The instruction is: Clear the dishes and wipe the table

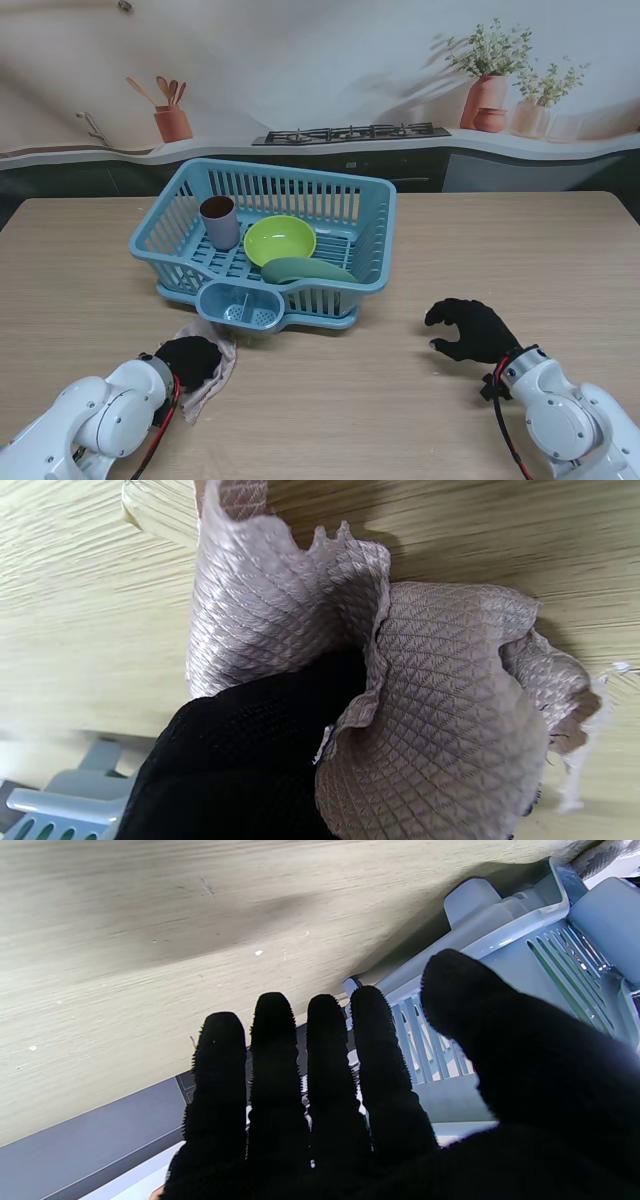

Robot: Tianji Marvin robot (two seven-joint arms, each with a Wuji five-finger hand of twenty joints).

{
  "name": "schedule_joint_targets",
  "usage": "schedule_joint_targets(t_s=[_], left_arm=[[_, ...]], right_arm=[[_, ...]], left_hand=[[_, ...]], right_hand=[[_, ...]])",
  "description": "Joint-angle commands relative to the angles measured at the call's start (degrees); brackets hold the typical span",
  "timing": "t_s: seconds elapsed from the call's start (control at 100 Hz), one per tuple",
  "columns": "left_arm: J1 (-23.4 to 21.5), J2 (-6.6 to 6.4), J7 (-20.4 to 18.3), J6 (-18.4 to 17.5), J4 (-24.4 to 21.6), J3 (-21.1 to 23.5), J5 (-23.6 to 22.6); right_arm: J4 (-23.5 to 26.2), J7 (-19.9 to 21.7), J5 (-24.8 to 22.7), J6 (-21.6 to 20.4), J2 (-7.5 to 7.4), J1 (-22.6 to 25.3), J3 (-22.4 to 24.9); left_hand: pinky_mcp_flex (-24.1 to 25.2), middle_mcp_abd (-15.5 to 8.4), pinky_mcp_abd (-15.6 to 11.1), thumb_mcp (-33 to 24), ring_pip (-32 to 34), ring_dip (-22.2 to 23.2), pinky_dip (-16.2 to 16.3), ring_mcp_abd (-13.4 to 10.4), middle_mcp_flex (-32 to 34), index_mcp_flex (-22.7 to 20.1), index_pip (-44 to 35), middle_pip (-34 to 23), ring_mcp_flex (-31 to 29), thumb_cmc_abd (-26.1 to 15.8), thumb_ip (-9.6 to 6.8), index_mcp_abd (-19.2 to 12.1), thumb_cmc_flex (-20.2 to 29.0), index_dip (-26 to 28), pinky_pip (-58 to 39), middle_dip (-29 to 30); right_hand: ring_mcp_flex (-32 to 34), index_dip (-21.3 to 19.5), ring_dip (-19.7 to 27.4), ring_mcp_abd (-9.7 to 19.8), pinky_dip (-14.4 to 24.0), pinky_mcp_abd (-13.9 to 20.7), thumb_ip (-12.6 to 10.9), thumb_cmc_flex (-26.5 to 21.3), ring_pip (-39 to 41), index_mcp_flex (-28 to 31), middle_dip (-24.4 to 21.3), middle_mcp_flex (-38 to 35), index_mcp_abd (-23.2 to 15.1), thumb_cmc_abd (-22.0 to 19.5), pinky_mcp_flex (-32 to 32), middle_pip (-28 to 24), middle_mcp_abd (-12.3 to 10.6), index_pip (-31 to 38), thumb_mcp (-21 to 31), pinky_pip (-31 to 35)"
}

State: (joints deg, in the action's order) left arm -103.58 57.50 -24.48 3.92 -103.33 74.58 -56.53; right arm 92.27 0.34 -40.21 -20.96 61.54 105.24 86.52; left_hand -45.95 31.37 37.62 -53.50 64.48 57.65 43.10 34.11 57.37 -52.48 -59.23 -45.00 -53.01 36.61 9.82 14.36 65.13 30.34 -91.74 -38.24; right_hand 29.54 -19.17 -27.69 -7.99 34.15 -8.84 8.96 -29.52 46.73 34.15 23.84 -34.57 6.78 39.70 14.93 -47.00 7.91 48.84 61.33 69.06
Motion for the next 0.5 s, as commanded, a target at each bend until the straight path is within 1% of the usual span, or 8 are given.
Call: schedule_joint_targets(t_s=[0.0,0.08,0.15,0.32,0.49], left_arm=[[-0.79,0.28,-1.08,-0.12,1.27,-0.31,-0.46],[-1.53,0.42,-0.06,0.0,1.87,0.46,-1.38],[-2.72,0.66,2.23,-0.12,2.61,1.79,-2.84],[-6.64,1.38,9.99,-1.77,4.64,7.06,-6.76],[-10.46,1.97,18.31,-4.95,6.66,13.29,-10.26]], right_arm=[[0.43,0.6,-0.27,0.04,0.14,0.44,0.13],[0.5,0.61,-0.37,0.18,0.13,0.5,0.15],[0.59,0.62,-0.38,0.4,0.14,0.55,0.1],[0.71,0.85,-0.43,0.62,0.1,0.56,-0.01],[0.76,0.97,-0.49,0.95,0.08,0.51,-0.2]], left_hand=[[-0.01,-4.47,-1.43,0.98,0.48,0.77,1.42,2.87,-0.97,0.95,2.77,4.63,0.77,-1.01,-0.61,-0.3,0.67,-1.71,-4.37,2.23],[-0.01,-4.38,-1.43,0.98,0.49,0.76,1.47,2.94,-0.97,0.92,2.7,4.65,0.76,-1.01,-0.61,-0.31,0.67,-1.71,-4.35,2.26],[-0.01,-4.33,-1.43,0.97,0.5,0.76,1.51,3.06,-0.98,0.94,2.7,4.63,0.77,-1.03,-0.61,-0.18,0.68,-1.76,-4.33,2.25],[-0.07,-4.37,-1.27,0.97,0.46,0.77,1.6,3.24,-0.96,0.86,2.67,4.63,0.9,-0.97,-0.62,-0.13,0.66,-1.86,-4.24,2.28],[-0.07,-4.2,-1.19,0.95,0.48,0.79,1.69,3.28,-0.94,0.76,2.7,4.76,0.92,-0.92,-0.64,-0.15,0.63,-1.95,-4.15,2.37]], right_hand=[[0.5,0.36,0.3,-0.54,-0.67,-0.86,-1.26,-0.18,-0.62,0.34,-0.77,-0.79,-0.1,-0.4,-0.19,0.84,0.25,-0.3,0.96,0.27],[0.5,0.34,0.3,-0.48,-0.69,-0.89,-1.27,-0.25,-0.62,0.38,-0.76,-0.77,-0.12,-0.37,-0.21,0.84,0.16,-0.28,1.0,0.28],[0.53,0.33,0.29,-0.47,-0.7,-0.85,-1.27,-0.23,-0.61,0.37,-0.77,-0.74,-0.14,-0.39,-0.22,0.85,0.25,-0.28,1.0,0.28],[0.51,0.33,0.3,-0.48,-0.73,-0.9,-1.26,-0.2,-0.61,0.39,-0.77,-0.76,-0.15,-0.37,-0.23,0.86,0.2,-0.31,0.98,0.31],[0.51,0.32,0.3,-0.42,-0.75,-0.82,-1.26,-0.2,-0.62,0.36,-0.77,-0.78,-0.11,-0.38,-0.23,0.86,0.2,-0.31,1.02,0.32]])
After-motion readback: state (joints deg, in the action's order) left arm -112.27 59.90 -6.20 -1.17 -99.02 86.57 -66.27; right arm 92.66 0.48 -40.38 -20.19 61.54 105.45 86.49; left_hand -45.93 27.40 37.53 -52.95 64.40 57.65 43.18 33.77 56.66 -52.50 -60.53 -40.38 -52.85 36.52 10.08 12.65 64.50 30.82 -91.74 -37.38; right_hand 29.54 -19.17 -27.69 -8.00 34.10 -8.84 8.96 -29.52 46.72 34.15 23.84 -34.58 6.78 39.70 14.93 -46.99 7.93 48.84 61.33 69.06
